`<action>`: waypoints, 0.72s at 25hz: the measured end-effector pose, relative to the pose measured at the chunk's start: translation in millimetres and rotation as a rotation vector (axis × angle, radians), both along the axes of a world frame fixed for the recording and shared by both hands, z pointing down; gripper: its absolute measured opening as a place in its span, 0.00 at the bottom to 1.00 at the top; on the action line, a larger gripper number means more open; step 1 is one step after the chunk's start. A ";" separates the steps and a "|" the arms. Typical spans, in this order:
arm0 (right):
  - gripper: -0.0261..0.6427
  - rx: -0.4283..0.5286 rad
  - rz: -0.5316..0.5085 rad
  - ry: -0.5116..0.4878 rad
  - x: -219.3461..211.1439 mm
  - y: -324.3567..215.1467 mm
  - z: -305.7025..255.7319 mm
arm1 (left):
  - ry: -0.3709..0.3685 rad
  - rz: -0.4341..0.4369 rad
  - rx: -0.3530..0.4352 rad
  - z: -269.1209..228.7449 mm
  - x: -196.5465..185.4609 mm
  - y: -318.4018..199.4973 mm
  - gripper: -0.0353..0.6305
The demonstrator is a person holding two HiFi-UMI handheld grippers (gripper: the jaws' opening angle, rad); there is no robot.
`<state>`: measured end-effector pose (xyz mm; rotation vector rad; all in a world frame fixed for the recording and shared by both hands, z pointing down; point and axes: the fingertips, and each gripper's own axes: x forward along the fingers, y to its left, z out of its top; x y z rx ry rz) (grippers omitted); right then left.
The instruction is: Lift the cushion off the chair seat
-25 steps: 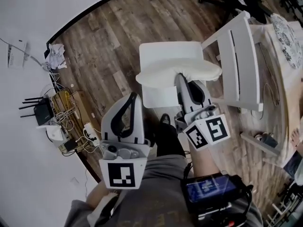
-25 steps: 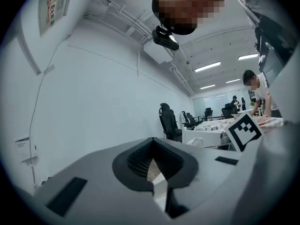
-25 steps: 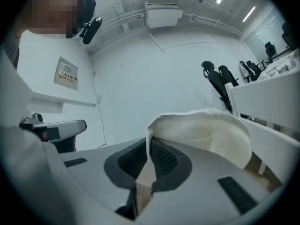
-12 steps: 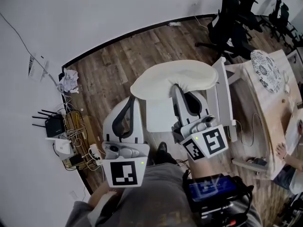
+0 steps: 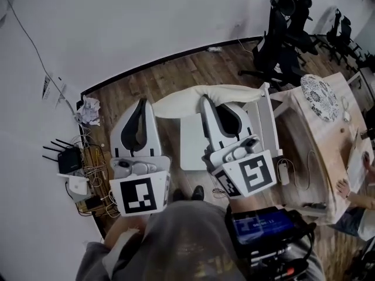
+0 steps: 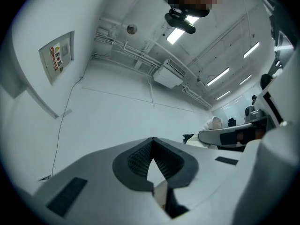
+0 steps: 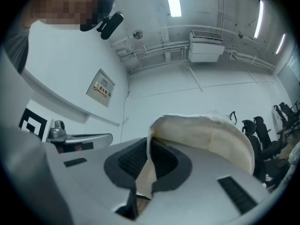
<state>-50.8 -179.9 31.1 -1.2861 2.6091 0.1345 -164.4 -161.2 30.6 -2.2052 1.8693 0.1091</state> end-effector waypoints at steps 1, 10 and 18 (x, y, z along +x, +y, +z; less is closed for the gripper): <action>0.07 0.010 0.002 0.005 -0.9 1.1 -3.6 | 0.009 -0.005 0.014 -4.4 -0.2 -0.1 0.06; 0.07 0.039 0.043 0.078 -1.5 10.3 -5.1 | 0.034 -0.011 0.025 -7.0 9.8 7.7 0.06; 0.07 0.021 0.075 0.129 0.2 4.6 15.7 | 0.025 0.019 -0.015 12.0 26.8 2.9 0.06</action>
